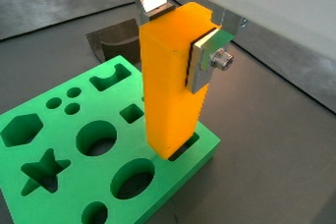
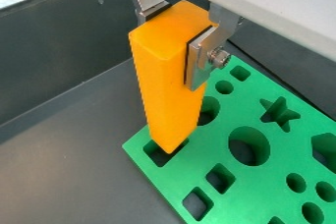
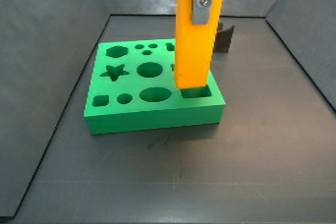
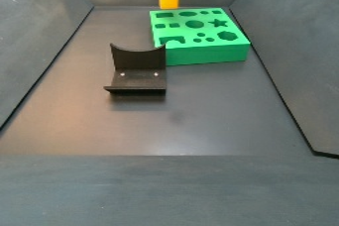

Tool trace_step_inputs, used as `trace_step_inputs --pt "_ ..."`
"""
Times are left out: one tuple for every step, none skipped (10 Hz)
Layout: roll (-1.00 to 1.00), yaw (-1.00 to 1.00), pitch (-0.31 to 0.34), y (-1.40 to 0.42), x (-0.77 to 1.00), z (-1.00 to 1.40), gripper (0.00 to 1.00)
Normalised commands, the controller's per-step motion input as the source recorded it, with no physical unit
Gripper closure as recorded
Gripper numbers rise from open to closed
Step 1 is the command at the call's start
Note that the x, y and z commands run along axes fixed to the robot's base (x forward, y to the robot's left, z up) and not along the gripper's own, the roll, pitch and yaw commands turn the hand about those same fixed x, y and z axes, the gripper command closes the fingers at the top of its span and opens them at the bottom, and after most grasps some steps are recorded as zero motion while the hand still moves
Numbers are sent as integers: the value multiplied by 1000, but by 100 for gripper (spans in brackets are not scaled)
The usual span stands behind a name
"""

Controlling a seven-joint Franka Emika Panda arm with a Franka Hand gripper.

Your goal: Insert the rectangle object.

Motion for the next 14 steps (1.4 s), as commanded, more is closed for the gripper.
trace_step_inputs --pt "16 0 0 -49 140 -317 100" --pt "0 -180 0 -51 194 -306 100" --pt "-7 -420 0 -6 300 -223 100" --pt "0 -266 0 0 200 -211 100" --pt "30 -69 0 20 6 -214 100" --pt "50 0 0 46 0 -234 100" --pt "64 40 -27 6 -57 -246 100" --pt "106 117 -26 0 0 -257 100" --pt "129 166 0 0 69 -300 100" --pt "96 14 34 0 323 -320 100" --pt "131 0 49 9 297 -306 100" --pt "130 -34 54 0 266 -266 100" --pt "104 -134 53 0 240 -271 100" --pt "49 -97 0 0 43 -331 100"
